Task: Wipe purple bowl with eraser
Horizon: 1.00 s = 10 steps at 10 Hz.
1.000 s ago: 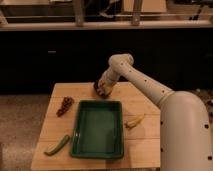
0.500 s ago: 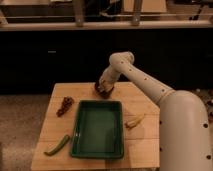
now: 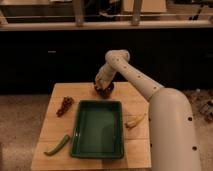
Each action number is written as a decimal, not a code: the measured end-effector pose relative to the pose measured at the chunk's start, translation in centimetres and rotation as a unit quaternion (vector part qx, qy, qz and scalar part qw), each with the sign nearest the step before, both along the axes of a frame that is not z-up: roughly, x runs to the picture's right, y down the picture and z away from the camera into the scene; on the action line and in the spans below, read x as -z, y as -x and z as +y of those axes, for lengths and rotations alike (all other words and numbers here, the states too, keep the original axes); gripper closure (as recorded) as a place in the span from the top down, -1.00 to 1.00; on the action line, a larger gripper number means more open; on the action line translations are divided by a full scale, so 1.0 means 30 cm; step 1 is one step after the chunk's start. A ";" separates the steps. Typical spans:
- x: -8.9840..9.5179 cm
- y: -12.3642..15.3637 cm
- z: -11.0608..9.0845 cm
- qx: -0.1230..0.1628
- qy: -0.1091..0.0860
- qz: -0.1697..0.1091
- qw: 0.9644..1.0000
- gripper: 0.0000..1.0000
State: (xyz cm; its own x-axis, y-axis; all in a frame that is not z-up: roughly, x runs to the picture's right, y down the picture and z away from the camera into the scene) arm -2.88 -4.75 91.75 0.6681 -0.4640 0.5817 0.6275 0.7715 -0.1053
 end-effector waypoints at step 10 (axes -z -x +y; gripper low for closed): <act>0.061 -0.075 0.094 0.004 0.020 0.007 1.000 -0.99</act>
State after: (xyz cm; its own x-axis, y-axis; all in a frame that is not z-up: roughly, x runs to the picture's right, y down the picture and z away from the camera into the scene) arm -0.64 -1.94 89.91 0.6727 -0.4460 0.5904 0.6320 0.7613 -0.1449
